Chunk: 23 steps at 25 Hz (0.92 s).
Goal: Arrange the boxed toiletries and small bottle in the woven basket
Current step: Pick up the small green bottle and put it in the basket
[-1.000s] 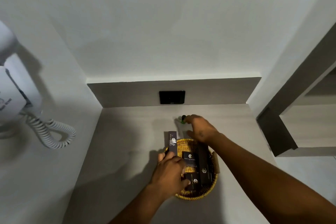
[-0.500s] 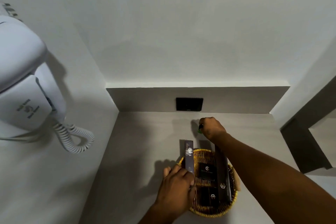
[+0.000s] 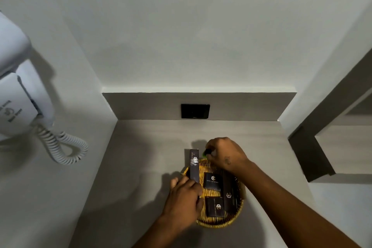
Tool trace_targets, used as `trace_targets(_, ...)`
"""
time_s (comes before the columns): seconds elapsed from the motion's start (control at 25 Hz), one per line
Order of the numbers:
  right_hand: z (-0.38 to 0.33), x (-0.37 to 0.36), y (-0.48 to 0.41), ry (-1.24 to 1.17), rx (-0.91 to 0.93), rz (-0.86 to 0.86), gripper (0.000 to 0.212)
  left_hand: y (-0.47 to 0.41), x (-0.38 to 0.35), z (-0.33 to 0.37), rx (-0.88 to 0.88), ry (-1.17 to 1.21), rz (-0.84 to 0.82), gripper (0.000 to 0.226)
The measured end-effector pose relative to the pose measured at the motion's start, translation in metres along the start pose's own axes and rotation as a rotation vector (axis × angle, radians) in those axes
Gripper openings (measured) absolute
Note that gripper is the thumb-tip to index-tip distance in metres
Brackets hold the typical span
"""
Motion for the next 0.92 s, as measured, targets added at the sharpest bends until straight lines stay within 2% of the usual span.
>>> trace_targets(0.08,0.005,-0.018,0.010,0.050,-0.059,-0.083,0.022,0.002,-0.004,0.004,-0.002,-0.013,-0.012,0.016)
trace_targets(0.2,0.008,-0.032,0.018,0.050,-0.098,-0.119,0.026,0.003,-0.006,0.012,-0.013,-0.014,-0.015,0.019)
trace_targets(0.92,0.020,-0.048,0.007,0.022,-0.158,-0.121,0.020,0.008,-0.012,0.016,-0.058,-0.033,-0.068,0.020)
Point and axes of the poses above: each hand's wrist, its own y-axis away from the middle knuckle, its own x-axis out of the back of the hand, z = x × y, the point moved 7 cm from there along -y, towards the middle knuckle, and after that the axes turned 3 degrees about -z, right-handed, at the moved point
